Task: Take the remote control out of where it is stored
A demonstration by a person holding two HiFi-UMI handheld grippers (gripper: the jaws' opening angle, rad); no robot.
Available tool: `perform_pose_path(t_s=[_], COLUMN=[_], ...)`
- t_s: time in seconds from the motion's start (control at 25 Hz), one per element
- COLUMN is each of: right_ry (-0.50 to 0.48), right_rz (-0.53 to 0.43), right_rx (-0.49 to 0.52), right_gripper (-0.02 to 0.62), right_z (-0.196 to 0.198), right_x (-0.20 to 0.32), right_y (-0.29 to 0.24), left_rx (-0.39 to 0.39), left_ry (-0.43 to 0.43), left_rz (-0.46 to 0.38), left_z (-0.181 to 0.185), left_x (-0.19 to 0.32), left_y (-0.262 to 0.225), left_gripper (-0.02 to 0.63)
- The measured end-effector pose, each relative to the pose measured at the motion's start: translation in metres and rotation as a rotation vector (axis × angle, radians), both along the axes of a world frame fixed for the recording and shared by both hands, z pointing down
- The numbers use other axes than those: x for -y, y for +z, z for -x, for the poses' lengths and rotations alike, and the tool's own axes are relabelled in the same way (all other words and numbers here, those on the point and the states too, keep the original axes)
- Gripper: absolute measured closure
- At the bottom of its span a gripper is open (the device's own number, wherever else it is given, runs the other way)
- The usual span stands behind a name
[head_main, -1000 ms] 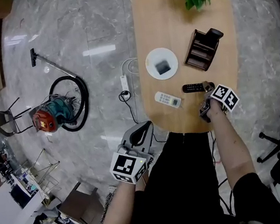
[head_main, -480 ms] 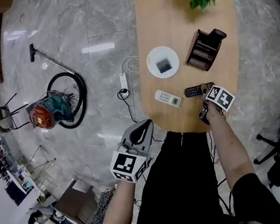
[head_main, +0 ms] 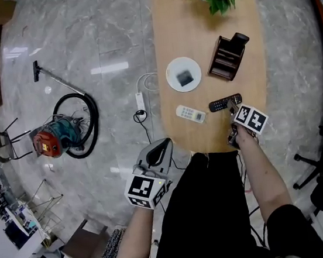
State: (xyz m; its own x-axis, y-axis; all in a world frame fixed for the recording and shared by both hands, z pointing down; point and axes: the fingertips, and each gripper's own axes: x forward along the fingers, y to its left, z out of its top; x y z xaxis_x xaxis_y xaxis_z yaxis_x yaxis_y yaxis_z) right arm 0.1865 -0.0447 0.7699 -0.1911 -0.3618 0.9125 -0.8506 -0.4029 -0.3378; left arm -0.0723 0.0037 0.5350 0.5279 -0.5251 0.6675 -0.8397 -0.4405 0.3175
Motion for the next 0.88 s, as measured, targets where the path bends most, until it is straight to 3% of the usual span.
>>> perform_pose_path(t_s=[0.28, 0.44, 0.6, 0.88], right_ry=[-0.115, -0.165, -0.27, -0.302], right_rz=[-0.126, -0.215, -0.352, -0.516], right_rx=[0.03, 0.016, -0.015, -0.04], right_gripper=[0.307, 0.389, 0.428, 0.498], right_z=[0.034, 0.042, 0.056, 0.05], right_x=[-0.005, -0.008, -0.007, -0.031], right_y=[-0.063, -0.112, -0.161, -0.232], left_rx=[-0.029, -0.059, -0.07, -0.1], left_ry=[0.019, 0.018, 0.033, 0.022], left_rz=[-0.068, -0.118, -0.168, -0.247], left_z=[-0.002, -0.003, -0.005, -0.007], left_x=[-0.008, -0.009, -0.01, -0.022], left_y=[-0.028, -0.052, -0.07, -0.098], left_gripper=[0.6, 0.6, 0.6, 0.6])
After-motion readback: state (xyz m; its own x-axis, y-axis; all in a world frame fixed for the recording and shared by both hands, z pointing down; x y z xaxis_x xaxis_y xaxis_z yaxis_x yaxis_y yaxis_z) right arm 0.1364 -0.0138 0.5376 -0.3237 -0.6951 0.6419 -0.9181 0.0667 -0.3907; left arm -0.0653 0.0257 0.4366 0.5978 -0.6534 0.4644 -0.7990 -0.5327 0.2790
